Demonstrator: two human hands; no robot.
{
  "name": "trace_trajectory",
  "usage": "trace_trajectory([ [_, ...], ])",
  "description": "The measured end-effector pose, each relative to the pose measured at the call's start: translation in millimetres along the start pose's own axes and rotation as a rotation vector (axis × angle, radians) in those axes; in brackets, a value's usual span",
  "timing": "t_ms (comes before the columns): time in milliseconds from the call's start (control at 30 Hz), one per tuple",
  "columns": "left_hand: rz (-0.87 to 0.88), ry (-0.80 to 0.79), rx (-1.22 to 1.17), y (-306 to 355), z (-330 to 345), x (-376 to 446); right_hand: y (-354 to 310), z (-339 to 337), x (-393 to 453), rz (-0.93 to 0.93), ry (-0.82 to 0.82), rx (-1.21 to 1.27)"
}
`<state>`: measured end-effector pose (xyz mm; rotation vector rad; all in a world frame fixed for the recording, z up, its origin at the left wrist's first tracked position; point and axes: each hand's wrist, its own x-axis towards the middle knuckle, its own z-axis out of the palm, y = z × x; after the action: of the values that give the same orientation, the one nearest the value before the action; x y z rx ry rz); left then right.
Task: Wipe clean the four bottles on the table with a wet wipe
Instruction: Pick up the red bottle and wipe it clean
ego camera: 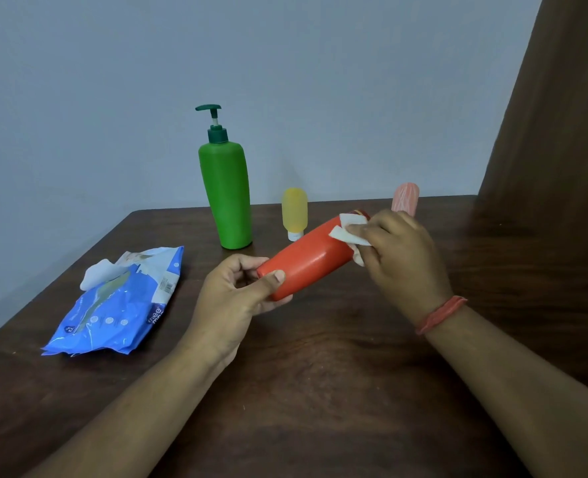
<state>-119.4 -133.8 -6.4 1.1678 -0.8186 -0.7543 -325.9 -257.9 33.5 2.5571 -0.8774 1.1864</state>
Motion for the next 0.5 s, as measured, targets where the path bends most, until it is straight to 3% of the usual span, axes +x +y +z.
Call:
trace_trajectory([
  [67,-0.016,-0.025,-0.036,0,0,0,-1,1,-4,-0.035,0.005,0.005],
  [167,-0.027,-0.034,-0.067,1,1,-2,-20,8,-10,-0.268,-0.074,0.037],
  [233,-0.022,-0.017,-0.092,1,1,-3,-23,9,-7,-0.321,-0.097,0.021],
  [400,-0.006,-0.026,-0.115,2,0,-2,4,2,2,-0.047,-0.019,-0.033],
  [500,-0.018,-0.050,-0.088,0,0,-2,10,1,1,0.014,-0.009,-0.059],
])
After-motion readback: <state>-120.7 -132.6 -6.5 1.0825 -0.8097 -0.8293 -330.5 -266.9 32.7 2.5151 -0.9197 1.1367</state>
